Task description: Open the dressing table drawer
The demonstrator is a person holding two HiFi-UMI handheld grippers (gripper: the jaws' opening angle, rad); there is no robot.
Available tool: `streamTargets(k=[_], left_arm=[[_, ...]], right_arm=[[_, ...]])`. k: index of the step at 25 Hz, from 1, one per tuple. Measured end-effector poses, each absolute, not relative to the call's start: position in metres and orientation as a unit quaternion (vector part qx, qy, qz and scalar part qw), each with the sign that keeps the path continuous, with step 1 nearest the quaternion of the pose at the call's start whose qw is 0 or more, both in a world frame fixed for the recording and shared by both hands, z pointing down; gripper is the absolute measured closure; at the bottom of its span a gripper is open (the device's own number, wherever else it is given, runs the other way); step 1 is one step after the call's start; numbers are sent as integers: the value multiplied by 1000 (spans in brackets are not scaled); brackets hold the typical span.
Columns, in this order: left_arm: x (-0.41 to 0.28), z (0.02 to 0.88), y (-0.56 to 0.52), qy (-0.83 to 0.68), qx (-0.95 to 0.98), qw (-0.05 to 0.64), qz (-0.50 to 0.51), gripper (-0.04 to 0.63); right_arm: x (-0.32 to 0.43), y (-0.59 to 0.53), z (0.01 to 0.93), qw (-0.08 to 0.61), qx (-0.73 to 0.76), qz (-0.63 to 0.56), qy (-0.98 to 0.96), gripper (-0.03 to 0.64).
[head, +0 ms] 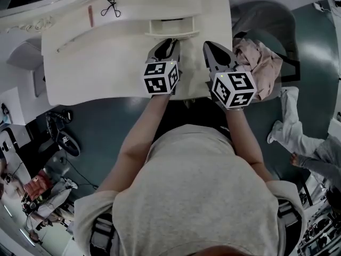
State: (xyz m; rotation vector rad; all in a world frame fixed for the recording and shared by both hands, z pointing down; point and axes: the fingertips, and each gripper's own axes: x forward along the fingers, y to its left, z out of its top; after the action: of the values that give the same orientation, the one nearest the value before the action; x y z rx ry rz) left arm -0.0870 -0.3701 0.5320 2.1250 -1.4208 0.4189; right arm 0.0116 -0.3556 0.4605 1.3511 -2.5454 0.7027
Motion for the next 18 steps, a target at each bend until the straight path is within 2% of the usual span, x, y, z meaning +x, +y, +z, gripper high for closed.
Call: streamTargets(k=[18], left_arm=[[-82, 534, -352, -517, 803, 251, 156, 497]], right_arm=[[7, -338, 462, 99, 457, 227, -854, 617]])
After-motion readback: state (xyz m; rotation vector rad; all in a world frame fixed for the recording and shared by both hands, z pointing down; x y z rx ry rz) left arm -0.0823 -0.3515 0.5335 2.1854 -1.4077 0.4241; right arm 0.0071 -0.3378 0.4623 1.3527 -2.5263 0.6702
